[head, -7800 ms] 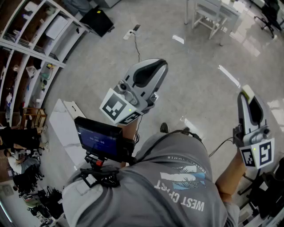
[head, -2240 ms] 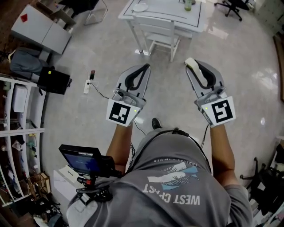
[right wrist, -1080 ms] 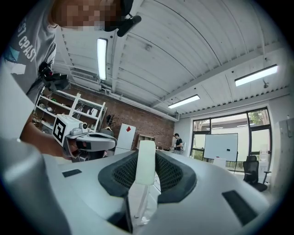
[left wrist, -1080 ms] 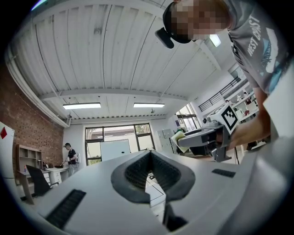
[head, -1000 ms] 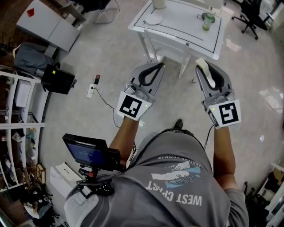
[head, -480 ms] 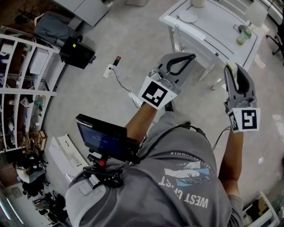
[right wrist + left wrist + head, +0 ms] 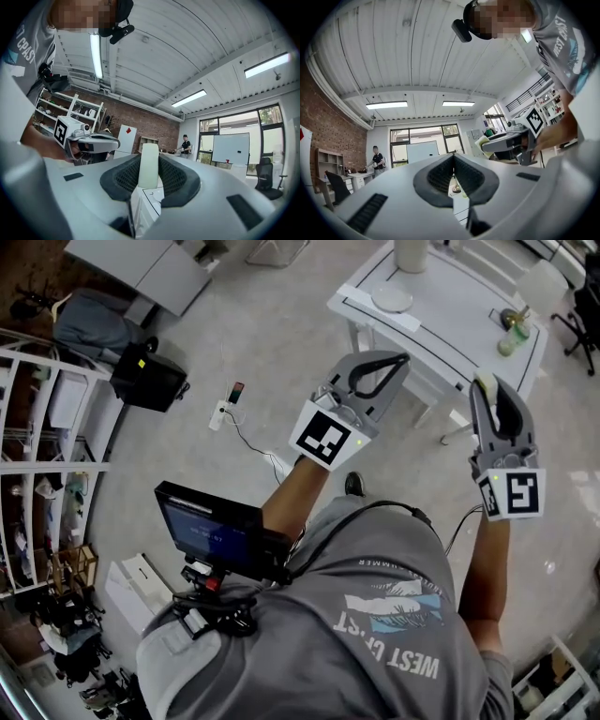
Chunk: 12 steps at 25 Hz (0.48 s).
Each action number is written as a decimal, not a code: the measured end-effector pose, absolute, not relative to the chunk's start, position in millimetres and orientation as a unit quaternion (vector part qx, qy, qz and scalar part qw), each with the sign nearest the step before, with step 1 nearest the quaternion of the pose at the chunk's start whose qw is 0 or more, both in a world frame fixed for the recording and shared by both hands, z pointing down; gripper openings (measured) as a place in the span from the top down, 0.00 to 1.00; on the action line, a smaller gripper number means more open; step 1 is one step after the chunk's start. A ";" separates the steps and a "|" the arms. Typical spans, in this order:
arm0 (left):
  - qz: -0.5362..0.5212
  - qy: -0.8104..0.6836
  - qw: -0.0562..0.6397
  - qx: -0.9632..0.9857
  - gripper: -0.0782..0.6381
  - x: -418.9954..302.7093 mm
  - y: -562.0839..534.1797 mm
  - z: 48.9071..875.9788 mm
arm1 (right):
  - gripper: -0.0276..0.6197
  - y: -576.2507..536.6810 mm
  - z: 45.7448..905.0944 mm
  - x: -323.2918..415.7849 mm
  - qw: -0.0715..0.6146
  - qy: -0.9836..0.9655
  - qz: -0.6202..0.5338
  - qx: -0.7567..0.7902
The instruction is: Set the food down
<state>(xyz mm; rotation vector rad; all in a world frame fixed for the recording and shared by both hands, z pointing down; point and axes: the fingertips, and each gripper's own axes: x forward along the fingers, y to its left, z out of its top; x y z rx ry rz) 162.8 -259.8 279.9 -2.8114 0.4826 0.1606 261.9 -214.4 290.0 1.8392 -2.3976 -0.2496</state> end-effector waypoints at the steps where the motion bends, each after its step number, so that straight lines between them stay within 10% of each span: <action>1: 0.056 0.164 0.142 -0.975 0.88 160.7 -268.4 279.1 | 0.80 -222.7 288.8 259.2 0.056 -0.788 -0.083 0.608; 12: 0.079 0.147 0.137 -0.976 0.88 141.5 -346.9 277.8 | 0.80 -294.2 287.2 235.1 0.075 -0.774 -0.090 0.622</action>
